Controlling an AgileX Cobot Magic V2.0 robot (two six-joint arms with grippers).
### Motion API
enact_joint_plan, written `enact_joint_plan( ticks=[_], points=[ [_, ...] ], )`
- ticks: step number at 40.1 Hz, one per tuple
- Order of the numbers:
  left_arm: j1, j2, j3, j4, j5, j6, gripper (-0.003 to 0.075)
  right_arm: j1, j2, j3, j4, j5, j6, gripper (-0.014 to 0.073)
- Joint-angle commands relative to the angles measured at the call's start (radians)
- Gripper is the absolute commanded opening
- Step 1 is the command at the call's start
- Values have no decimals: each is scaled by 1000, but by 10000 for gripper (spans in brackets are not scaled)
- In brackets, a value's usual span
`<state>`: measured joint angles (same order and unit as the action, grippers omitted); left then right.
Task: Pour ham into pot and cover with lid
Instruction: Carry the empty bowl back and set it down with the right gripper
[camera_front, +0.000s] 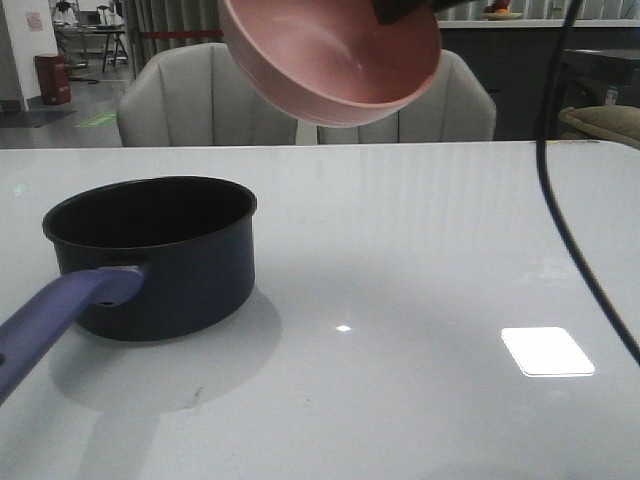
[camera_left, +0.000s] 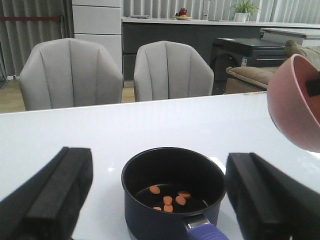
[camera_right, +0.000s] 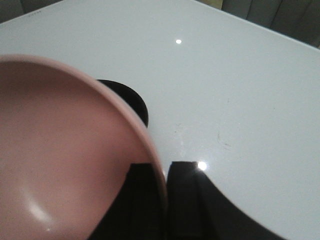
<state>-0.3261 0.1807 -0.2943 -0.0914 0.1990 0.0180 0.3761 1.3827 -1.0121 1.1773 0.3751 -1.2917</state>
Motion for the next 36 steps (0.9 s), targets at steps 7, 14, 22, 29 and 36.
enact_joint_plan(
  ticks=[7, 14, 22, 29, 36],
  points=[
    [-10, 8, -28, -9, -79, 0, 585, -15, -39, -29, -1, -45, 36, 137],
    [-10, 8, -28, -9, -79, 0, 585, -22, -39, -29, -71, -33, 146, 137],
    [-10, 8, -28, -9, -79, 0, 585, -61, -38, -29, -382, 18, 491, 137],
    [-10, 8, -28, -9, -79, 0, 585, -151, -38, -29, -543, 117, 725, 137],
    [-10, 8, -28, -9, -79, 0, 585, -230, -4, -31, -623, 207, 835, 137]
  ],
)
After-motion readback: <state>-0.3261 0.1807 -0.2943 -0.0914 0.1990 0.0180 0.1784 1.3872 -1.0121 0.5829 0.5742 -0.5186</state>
